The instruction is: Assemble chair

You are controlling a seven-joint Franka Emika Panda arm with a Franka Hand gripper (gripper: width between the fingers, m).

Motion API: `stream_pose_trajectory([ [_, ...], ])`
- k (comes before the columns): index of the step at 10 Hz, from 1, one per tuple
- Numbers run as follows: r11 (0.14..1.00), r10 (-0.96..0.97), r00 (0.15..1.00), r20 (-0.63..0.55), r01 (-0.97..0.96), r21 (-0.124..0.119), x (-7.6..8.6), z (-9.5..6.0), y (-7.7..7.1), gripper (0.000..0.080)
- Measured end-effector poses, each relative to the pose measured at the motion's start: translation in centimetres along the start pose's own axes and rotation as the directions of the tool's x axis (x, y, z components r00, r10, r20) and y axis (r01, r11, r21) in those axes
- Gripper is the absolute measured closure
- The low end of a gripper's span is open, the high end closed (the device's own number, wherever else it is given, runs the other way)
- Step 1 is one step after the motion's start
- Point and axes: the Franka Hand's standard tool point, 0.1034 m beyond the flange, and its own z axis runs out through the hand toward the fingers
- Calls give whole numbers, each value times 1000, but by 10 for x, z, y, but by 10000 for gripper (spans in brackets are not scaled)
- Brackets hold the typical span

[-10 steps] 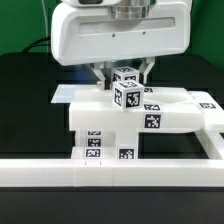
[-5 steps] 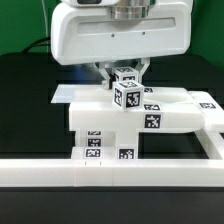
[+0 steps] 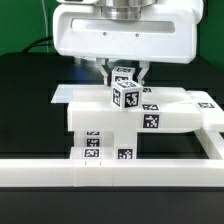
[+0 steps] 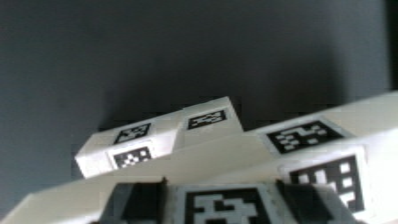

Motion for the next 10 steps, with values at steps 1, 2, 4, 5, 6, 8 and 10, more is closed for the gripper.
stream_pose_trajectory([
  [1,996,84,996,0,-84,1,0,0,0,515],
  [2,988,154,988,1,-154,3,0,0,-1,515],
  [4,938,347,938,8,-347,14,0,0,-2,514],
  [5,914,406,914,10,-406,17,0,0,-2,514],
  [6,895,446,895,10,-446,17,0,0,-3,514],
  [8,868,496,868,11,-496,17,0,0,-4,462],
  [10,894,449,894,10,-449,14,-1,0,-4,327],
])
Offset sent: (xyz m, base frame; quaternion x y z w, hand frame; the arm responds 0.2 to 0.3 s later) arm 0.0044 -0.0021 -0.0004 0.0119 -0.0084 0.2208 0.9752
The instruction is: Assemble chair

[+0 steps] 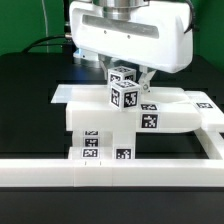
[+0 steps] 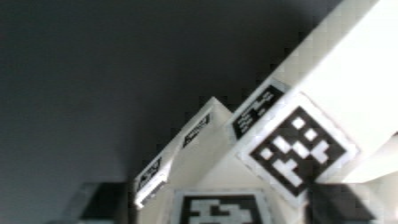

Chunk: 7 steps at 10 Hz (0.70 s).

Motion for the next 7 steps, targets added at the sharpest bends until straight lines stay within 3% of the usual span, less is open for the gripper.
stream_pose_trajectory([
  [1,999,-37,999,5,37,-4,-1,-1,0,190],
  [5,912,-409,912,2,409,-8,1,-2,1,156],
  [7,866,-500,866,4,500,-8,2,-2,2,150],
])
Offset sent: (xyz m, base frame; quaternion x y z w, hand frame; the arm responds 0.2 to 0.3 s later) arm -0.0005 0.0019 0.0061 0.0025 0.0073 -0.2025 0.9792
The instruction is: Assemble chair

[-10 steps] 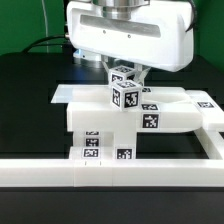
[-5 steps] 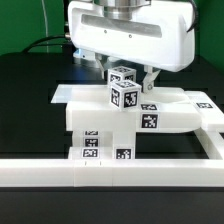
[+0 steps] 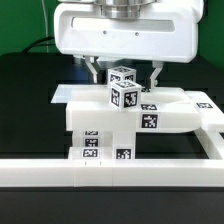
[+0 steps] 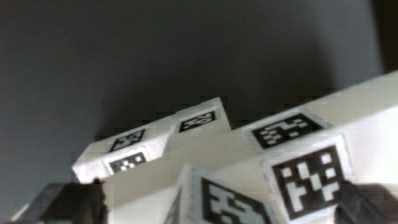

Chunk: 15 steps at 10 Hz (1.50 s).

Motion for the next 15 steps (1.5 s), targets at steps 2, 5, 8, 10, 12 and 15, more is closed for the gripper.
stream_pose_trajectory([
  [2,989,-150,989,0,150,0,0,0,1,150],
  [5,915,-404,915,-8,404,-19,2,0,3,150],
  [8,775,-631,776,9,631,-40,2,1,6,150],
  [10,649,-758,651,29,759,-53,4,0,11,150],
  [12,617,-785,619,34,785,-55,4,0,13,185],
  [15,620,-783,622,35,783,-54,4,0,13,518],
])
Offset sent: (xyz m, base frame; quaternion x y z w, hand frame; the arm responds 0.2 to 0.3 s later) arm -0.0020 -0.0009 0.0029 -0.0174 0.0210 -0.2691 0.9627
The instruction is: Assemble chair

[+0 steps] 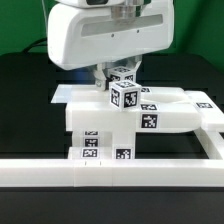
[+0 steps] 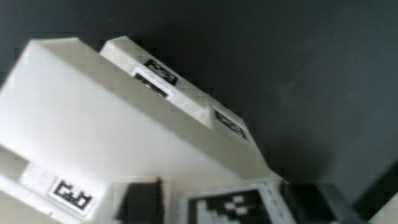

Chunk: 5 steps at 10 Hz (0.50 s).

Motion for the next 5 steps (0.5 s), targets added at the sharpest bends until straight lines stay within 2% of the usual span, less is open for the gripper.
stream_pose_trajectory([
  [3,999,50,999,1,-50,2,-1,0,1,515],
  [5,950,313,950,-2,-313,24,-1,1,-1,515],
])
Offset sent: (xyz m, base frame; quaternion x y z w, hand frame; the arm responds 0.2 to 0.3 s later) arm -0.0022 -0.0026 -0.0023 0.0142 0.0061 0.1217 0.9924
